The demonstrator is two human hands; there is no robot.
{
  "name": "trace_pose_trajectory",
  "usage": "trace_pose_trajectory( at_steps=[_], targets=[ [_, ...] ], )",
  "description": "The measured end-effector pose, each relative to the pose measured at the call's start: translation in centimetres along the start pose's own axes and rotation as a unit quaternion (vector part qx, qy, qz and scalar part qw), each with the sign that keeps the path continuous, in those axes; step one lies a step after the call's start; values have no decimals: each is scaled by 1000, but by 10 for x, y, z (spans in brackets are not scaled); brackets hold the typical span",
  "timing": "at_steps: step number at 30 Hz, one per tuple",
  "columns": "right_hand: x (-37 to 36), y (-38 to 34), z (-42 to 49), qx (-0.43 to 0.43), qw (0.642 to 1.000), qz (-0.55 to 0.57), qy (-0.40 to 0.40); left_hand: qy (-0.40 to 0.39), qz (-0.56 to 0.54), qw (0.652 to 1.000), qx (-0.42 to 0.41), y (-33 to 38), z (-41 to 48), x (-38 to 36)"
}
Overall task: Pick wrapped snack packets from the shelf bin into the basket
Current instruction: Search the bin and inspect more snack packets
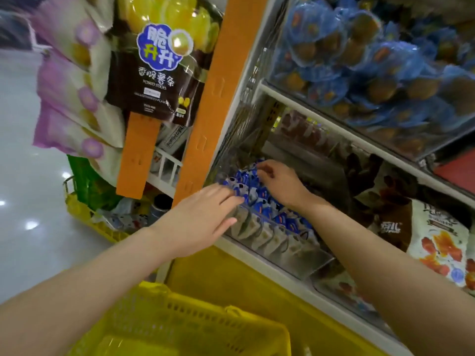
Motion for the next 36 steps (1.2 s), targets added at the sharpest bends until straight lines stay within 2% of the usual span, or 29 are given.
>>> trace_pose_trajectory(
  at_steps=[9,11,15,19,22,24,26,28,30,31,34,35,36],
  targets=[
    [-65,9,58,-34,993,-72,-87,21,-30,999,-12,-14,-5,0],
    [-68,11,63,-37,994,-73,-77,22,-32,999,-13,-15,-5,0],
    [-59,10,62,-50,998,-35,-8,15,-35,999,-8,-14,-3,2],
    [-23,2,48,-43,990,3,136,-5,-47,998,41,-11,-2,6],
    [13,-8,25,-31,971,76,226,-32,-17,997,67,1,-8,5],
    [34,-17,1,-15,954,143,261,-30,-22,996,83,11,-18,7],
    [46,-27,-29,-3,943,214,255,4,-77,988,133,18,-31,14],
    [47,-37,-60,14,940,262,218,24,-159,963,216,19,-47,18],
    [38,-43,-93,8,934,317,163,6,-241,919,311,16,-60,15],
    [30,-45,-108,-8,926,354,132,-6,-297,883,364,15,-67,11],
    [3,-48,-147,-65,897,433,57,-27,-475,730,491,23,-81,5],
    [-5,-48,-157,-81,889,449,39,-32,-498,712,494,26,-86,4],
    [-12,-48,-165,-92,884,458,23,-38,-509,710,486,29,-89,3]
  ],
)
Point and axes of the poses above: each hand's wrist, its own z-axis towards the middle knuckle, its own x-axis out of the back of the hand, y = z × x, the point moved 4 cm from there along z, towards the middle knuckle, and after that the axes turned 12 degrees about y, right-handed, at the moved point
